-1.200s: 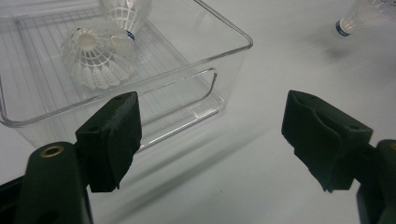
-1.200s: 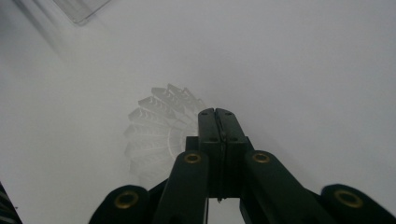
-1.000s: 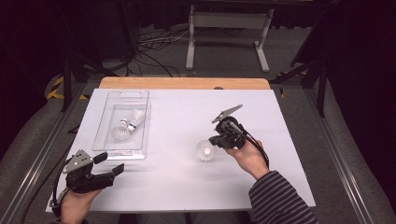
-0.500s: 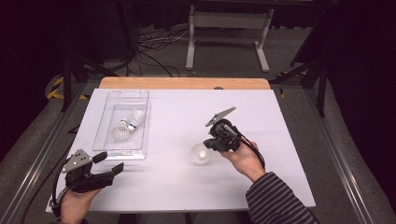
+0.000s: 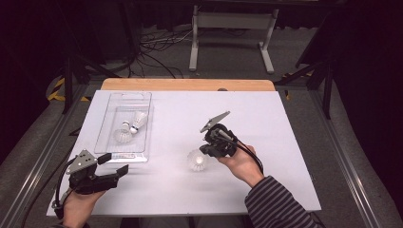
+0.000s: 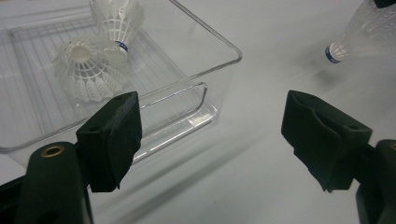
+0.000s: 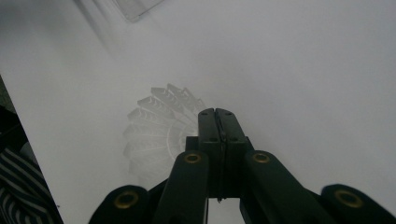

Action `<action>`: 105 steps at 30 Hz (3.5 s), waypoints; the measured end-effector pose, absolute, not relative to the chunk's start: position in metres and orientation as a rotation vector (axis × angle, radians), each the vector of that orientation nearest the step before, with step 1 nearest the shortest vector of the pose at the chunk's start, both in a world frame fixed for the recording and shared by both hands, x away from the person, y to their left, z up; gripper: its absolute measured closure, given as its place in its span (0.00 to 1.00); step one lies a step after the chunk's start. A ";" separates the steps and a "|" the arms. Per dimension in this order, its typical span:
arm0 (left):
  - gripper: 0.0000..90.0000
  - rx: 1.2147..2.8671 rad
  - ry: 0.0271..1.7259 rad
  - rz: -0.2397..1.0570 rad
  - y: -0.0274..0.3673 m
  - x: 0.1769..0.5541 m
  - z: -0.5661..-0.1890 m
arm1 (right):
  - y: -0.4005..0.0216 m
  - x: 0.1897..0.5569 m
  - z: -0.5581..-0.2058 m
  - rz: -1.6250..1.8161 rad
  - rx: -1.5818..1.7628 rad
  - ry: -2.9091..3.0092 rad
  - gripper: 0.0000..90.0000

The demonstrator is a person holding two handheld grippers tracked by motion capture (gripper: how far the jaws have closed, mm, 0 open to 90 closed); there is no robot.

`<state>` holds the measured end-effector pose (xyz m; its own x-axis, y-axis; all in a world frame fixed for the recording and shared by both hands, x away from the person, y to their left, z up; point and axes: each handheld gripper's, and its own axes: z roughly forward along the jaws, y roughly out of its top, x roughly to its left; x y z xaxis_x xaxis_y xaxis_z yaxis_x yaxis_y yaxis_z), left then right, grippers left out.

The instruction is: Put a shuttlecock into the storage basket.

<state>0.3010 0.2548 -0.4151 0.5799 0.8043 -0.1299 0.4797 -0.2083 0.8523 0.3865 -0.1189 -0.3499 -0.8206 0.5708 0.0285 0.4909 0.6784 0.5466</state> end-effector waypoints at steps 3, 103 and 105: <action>0.24 1.864 1.030 0.429 0.252 0.302 -0.412 | -0.115 0.386 -0.351 0.820 0.859 2.758 1.00; 0.59 2.203 0.880 0.151 0.116 0.348 -0.373 | -0.092 0.381 -0.347 0.833 0.781 2.793 1.00; 0.60 2.207 0.881 0.154 0.115 0.349 -0.373 | -0.091 0.381 -0.347 0.834 0.781 2.794 1.00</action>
